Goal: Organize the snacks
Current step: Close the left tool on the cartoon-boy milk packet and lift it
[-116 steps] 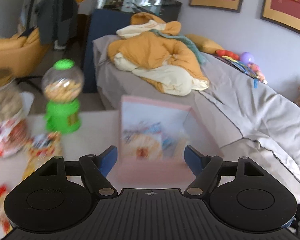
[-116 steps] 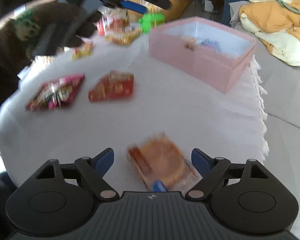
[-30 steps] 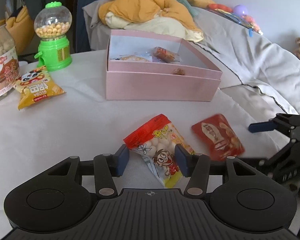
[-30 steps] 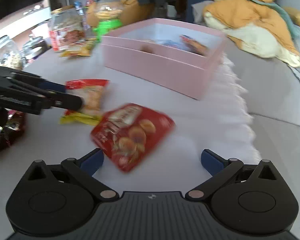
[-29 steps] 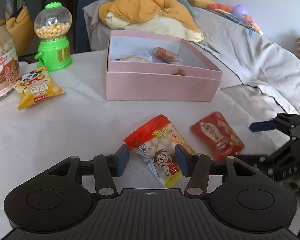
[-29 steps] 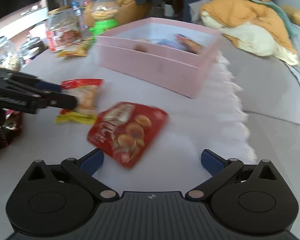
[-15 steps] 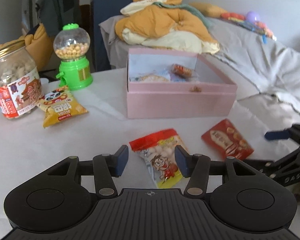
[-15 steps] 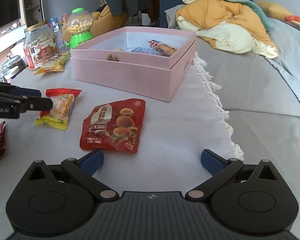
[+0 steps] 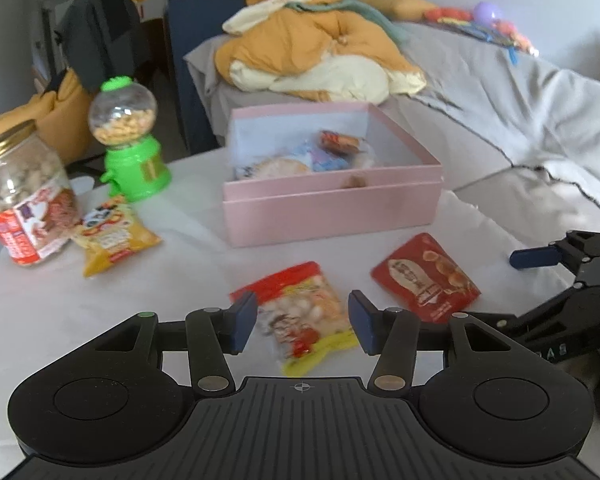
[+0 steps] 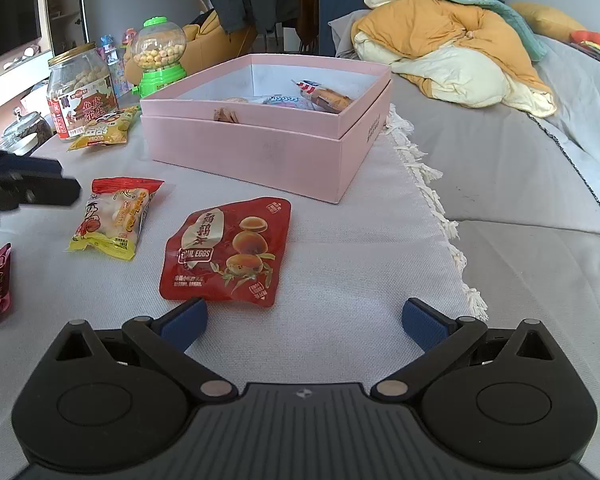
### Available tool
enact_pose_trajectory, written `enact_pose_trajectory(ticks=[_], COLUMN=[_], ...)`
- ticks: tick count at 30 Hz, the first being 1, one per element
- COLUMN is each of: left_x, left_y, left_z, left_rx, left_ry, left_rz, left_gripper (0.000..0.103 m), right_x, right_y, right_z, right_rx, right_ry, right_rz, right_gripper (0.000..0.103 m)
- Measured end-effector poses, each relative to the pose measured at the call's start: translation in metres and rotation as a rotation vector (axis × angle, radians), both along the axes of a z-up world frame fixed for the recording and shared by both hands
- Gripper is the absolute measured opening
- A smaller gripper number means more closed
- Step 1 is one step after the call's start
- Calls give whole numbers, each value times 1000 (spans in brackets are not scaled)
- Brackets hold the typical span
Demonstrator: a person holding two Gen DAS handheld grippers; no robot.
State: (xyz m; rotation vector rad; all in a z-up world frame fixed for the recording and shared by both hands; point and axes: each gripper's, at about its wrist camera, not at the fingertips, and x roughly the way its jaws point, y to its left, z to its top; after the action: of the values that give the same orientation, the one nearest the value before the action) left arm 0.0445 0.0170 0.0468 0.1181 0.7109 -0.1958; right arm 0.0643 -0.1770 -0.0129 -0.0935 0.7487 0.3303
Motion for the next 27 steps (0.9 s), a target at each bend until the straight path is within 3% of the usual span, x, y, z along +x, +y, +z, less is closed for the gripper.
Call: enact_pose_trajectory(ticks=[4, 6, 10, 14, 20, 22, 25, 27], left_x=[21, 23, 18, 15, 23, 31, 36, 39], left_y=[-21, -28, -20, -12, 7, 8, -2, -5], left_z=[-20, -25, -19, -21, -26, -33, -36, -35], left_rx=[71, 102, 52, 130, 0, -56, -3, -9], left_ry=[89, 83, 74, 50, 59, 111, 101, 103], left_rz=[-12, -37, -16, 51, 85, 74, 62, 64], left_gripper=[57, 72, 69, 70, 77, 82, 86, 86], right_x=[0, 0, 0, 0, 0, 0, 0, 0], right_y=[0, 0, 0, 0, 0, 0, 0, 0], right_z=[0, 0, 0, 0, 0, 0, 0, 0], right_rx=[0, 1, 1, 0, -1, 0, 2, 3], right_ry=[0, 0, 0, -1, 0, 0, 3, 8], right_rz=[0, 0, 0, 0, -1, -1, 0, 1], right_gripper=[103, 103, 103, 103, 103, 103, 103, 103])
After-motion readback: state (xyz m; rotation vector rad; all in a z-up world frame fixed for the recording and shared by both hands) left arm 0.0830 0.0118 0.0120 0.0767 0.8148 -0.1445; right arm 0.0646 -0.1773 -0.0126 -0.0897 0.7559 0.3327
